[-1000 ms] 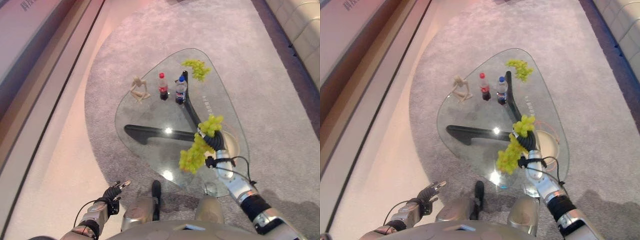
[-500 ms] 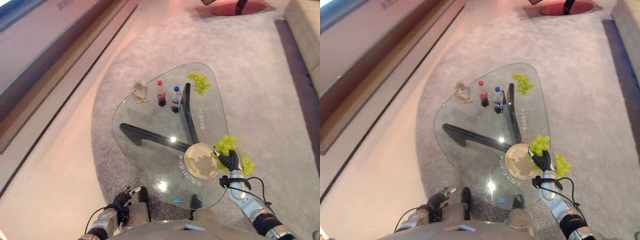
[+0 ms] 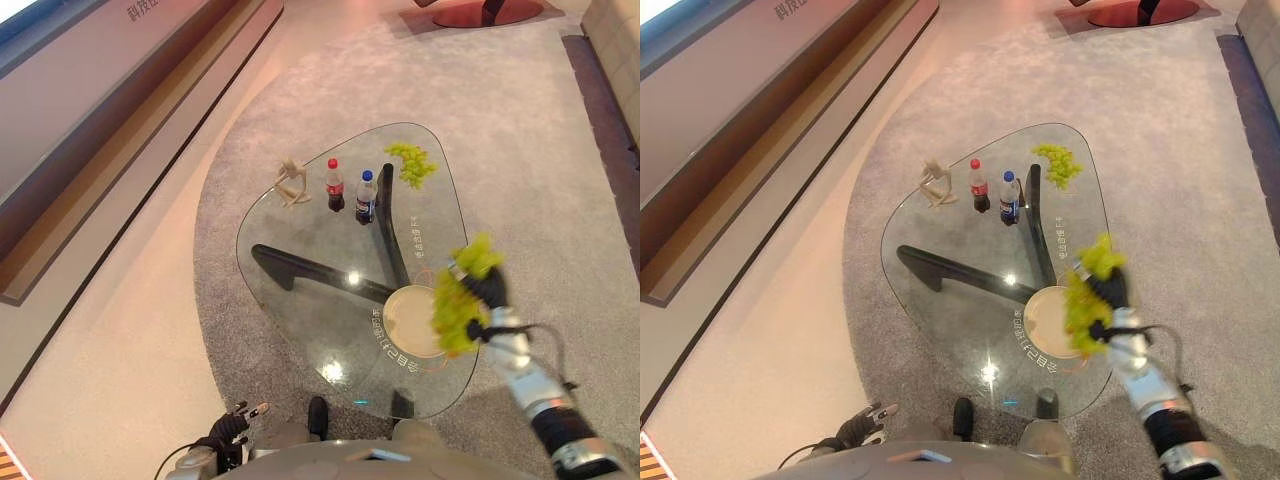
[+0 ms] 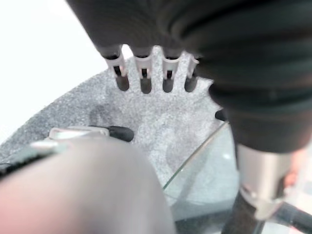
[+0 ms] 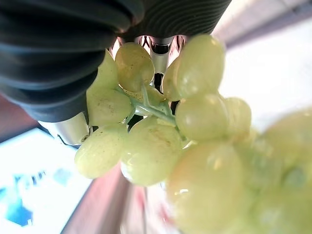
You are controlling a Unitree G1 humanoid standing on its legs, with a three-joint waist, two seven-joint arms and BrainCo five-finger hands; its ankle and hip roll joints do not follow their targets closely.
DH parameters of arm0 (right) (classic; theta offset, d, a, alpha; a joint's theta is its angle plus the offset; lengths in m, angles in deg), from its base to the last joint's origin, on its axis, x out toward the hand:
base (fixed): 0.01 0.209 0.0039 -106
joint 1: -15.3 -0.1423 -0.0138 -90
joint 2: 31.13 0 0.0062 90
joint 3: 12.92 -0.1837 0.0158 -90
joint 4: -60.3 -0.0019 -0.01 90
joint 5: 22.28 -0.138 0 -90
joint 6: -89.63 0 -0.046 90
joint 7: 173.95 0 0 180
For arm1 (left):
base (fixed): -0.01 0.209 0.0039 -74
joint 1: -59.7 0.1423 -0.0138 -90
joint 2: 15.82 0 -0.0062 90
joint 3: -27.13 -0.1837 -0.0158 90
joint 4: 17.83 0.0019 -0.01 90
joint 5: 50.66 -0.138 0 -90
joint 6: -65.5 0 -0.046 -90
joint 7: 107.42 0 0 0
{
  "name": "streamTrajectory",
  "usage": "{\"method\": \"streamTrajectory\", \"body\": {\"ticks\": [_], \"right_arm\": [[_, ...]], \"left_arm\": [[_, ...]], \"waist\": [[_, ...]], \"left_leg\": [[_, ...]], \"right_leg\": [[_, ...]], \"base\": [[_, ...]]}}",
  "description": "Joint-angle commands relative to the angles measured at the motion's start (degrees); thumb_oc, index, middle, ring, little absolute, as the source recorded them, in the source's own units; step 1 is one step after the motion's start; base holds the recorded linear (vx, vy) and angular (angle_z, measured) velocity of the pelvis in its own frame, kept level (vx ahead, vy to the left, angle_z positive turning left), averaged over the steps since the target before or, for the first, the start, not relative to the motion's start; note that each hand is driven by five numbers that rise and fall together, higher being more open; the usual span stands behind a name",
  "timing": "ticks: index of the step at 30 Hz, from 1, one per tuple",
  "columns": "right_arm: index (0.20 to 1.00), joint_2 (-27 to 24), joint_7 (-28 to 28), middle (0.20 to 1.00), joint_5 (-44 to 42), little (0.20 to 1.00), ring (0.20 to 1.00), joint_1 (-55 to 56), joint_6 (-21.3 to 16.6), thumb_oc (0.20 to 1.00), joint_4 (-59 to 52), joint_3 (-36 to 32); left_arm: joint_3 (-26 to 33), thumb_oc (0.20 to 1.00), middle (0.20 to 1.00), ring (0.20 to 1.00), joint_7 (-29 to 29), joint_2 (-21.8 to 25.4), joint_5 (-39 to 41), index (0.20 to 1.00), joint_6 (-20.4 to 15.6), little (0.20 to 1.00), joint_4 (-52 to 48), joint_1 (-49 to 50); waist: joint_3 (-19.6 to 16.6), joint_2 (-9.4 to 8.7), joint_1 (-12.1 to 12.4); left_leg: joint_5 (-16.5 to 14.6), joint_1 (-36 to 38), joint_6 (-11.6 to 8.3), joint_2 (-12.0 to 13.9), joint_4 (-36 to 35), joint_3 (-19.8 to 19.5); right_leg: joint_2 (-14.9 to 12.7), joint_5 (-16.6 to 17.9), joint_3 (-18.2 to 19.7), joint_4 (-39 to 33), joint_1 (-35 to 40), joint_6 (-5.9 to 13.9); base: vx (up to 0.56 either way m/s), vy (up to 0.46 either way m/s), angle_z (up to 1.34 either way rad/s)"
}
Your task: Pick up fruits into the plate
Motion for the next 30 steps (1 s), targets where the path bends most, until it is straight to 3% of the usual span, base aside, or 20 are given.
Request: {"method": "streamTrajectory", "body": {"ticks": [1, 5, 7, 11, 13, 16, 17, 20, 26, 30], "right_arm": [[0.2, -4.13, 5.37, 0.2, 6.8, 0.2, 0.2, -9.14, -5.94, 0.2, -1.45, 3.26], [0.2, -8.38, 2.31, 0.2, -1.66, 0.2, 0.2, -17.85, -6.22, 0.2, 4.22, 2.89], [0.2, -7.55, 5.21, 0.2, -0.15, 0.2, 0.2, -20.0, -4.65, 0.2, 3.09, 3.83], [0.2, -0.33, 19.18, 0.2, 14.84, 0.2, 0.2, -19.68, -0.94, 0.2, -0.11, 9.99], [0.2, 6.83, 31.73, 0.2, 27.17, 0.2, 0.2, -17.92, 3.88, 0.2, -0.37, 17.5], [0.2, 9.7, 38.24, 0.2, 32.94, 0.2, 0.2, -14.8, 6.34, 0.2, -1.6, 21.03], [0.2, 9.74, 38.53, 0.2, 33.12, 0.2, 0.2, -14.42, 6.35, 0.2, -1.75, 21.03], [0.2, 6.87, 40.1, 0.2, 31.3, 0.2, 0.2, -9.62, 1.39, 0.2, -1.01, 18.07], [0.2, 2.14, 36.47, 0.2, 26.34, 0.2, 0.2, -9.16, -4.65, 0.2, 3.07, 13.69], [0.2, 0.25, 34.26, 0.2, 24.0, 0.2, 0.2, -10.84, -5.39, 0.2, 5.14, 12.58]], "left_arm": [[0.42, 1.0, 1.0, 1.0, -1.39, 2.4, -0.88, 1.0, -1.82, 1.0, 2.01, -5.29], [-1.69, 1.0, 1.0, 1.0, -1.98, 4.52, 1.24, 1.0, -2.05, 1.0, 0.68, -8.96], [-2.65, 1.0, 1.0, 1.0, -1.88, 4.83, 2.72, 1.0, -2.78, 1.0, 0.24, -10.92], [-4.0, 1.0, 1.0, 1.0, -1.18, 2.59, 4.97, 1.0, -5.0, 1.0, 0.72, -13.3], [-5.33, 1.0, 1.0, 1.0, -0.23, -0.46, 6.68, 1.0, -7.45, 1.0, 1.92, -14.38], [-4.97, 1.0, 1.0, 1.0, 1.1, -1.56, 7.28, 1.0, -8.12, 1.0, 0.31, -14.41], [-4.88, 1.0, 1.0, 1.0, 1.26, -1.48, 7.11, 1.0, -7.93, 1.0, -0.12, -14.29], [-3.43, 1.0, 1.0, 1.0, 0.25, 2.86, 6.21, 1.0, -4.72, 1.0, -5.63, -12.41], [-3.25, 1.0, 1.0, 1.0, -1.93, 5.42, 7.85, 1.0, -5.56, 1.0, -7.08, -10.96], [-3.63, 1.0, 1.0, 1.0, -2.08, 5.64, 8.43, 1.0, -5.98, 1.0, -7.93, -11.24]], "waist": [[4.11, -2.5, 0.99], [8.9, -1.93, 1.65], [11.88, -1.4, 1.48], [15.72, 0.44, 0.35], [17.56, 2.21, -0.66], [18.36, 2.79, -1.3], [18.36, 2.75, -1.28], [18.36, 2.02, -0.77], [18.36, 2.39, -0.86], [18.36, 2.82, -0.76]], "left_leg": [[-5.62, -4.1, -0.5, -0.49, 7.57, 2.47], [-5.33, -8.36, -0.03, -1.18, 9.64, 1.78], [-4.93, -11.3, 0.41, -1.54, 10.87, 1.6], [-4.05, -14.75, 1.15, -2.22, 11.21, 1.7], [-3.29, -16.5, 1.34, -2.49, 10.65, 2.27], [-3.2, -19.23, 1.61, -2.14, 10.65, 2.63], [-3.22, -19.5, 1.59, -2.07, 10.78, 2.69], [-2.9, -21.74, 1.02, -1.37, 11.63, 2.28], [-2.55, -23.53, 0.44, -1.3, 11.98, 2.06], [-2.29, -25.36, 0.3, -1.41, 12.2, 2.09]], "right_leg": [[-1.48, -1.35, 1.46, 6.55, -3.95, 1.62], [-2.39, -0.58, 1.42, 7.88, -7.4, 2.01], [-2.69, 0.08, 1.66, 8.91, -10.31, 2.08], [-2.61, 0.79, 2.87, 9.7, -14.37, 1.97], [-2.36, 0.9, 4.32, 9.8, -16.72, 1.55], [-1.83, 0.8, 5.39, 9.99, -19.7, 1.19], [-1.82, 0.79, 5.37, 10.09, -19.95, 1.17], [-1.68, 0.78, 4.07, 11.13, -21.93, 1.1], [-1.53, 0.48, 3.6, 11.71, -23.84, 0.65], [-1.6, 0.29, 3.68, 12.4, -25.94, 0.54]], "base": [[-0.12, 0.019, -0.14], [-0.18, -0.003, -0.02], [-0.24, 0.0, -0.01], [-0.16, 0.071, -0.11], [-0.14, 0.148, -0.22], [-0.07, 0.005, -0.24], [-0.03, -0.133, -0.19], [0.01, -0.17, 0.09], [0.01, -0.025, 0.01], [0.0, -0.002, -0.01]]}}
